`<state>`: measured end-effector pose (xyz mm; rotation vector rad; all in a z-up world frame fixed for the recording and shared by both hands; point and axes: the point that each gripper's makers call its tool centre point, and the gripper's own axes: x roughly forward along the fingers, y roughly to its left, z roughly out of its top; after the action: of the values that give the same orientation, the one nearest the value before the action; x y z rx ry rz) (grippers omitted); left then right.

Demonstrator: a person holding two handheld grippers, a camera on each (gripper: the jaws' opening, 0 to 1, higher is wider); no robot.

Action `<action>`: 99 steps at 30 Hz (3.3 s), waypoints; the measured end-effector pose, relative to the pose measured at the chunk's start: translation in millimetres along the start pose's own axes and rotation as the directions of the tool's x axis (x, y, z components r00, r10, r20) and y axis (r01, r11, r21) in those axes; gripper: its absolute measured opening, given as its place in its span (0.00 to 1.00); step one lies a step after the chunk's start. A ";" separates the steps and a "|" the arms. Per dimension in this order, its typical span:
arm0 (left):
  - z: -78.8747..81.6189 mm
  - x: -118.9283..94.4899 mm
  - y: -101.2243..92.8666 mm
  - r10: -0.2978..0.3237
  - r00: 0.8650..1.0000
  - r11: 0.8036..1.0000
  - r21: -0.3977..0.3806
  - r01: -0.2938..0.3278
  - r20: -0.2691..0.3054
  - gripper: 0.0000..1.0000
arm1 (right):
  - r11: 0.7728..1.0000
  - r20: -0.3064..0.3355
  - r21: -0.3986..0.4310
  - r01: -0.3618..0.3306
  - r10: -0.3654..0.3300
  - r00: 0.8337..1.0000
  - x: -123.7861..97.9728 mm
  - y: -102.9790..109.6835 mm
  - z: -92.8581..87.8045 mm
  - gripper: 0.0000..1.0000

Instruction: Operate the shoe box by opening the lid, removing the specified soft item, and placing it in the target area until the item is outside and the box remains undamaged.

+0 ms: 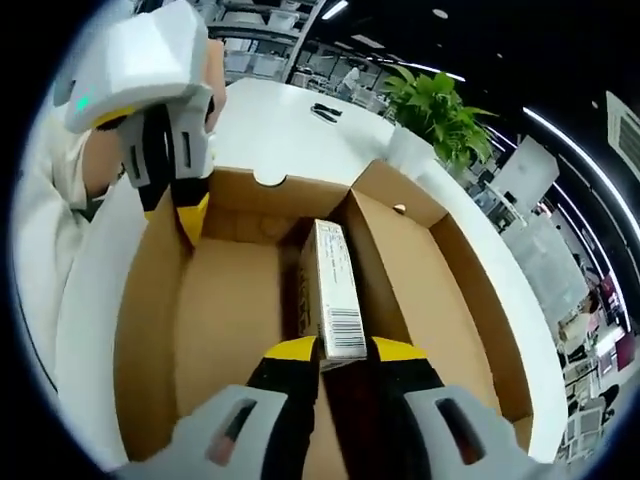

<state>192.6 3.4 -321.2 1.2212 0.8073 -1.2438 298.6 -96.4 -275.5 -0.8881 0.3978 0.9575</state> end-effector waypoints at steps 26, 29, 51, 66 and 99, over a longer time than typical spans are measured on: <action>0.0 0.4 -1.1 -0.012 1.000 1.000 -0.010 0.012 -0.012 0.07 | 0.974 -0.176 0.069 -0.218 0.227 0.958 10.0 14.5 -12.8 0.20; 0.0 0.5 -1.2 -0.014 1.000 1.000 -0.012 0.014 -0.014 0.07 | 0.962 -0.219 0.107 -0.251 0.270 0.938 9.4 15.8 -14.6 0.20; -0.2 0.7 -1.8 -0.018 0.999 1.000 -0.012 0.018 -0.032 0.07 | 0.941 -0.348 0.123 -0.314 0.338 0.875 6.8 40.0 -30.4 0.21; -2.1 0.8 -0.7 -0.024 0.999 1.000 -0.017 0.023 -0.034 0.07 | 0.928 -0.434 0.161 -0.336 0.372 0.820 29.2 37.0 -42.3 0.22; -1.4 0.0 -1.5 -0.026 0.999 1.000 -0.010 0.026 -0.035 0.06 | 0.900 -0.416 0.299 -0.316 0.421 0.806 37.8 52.4 -36.6 0.22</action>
<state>191.4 4.9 -321.8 1.2313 0.8566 -1.2411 278.1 -91.2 -346.7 -0.8535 1.1148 1.0234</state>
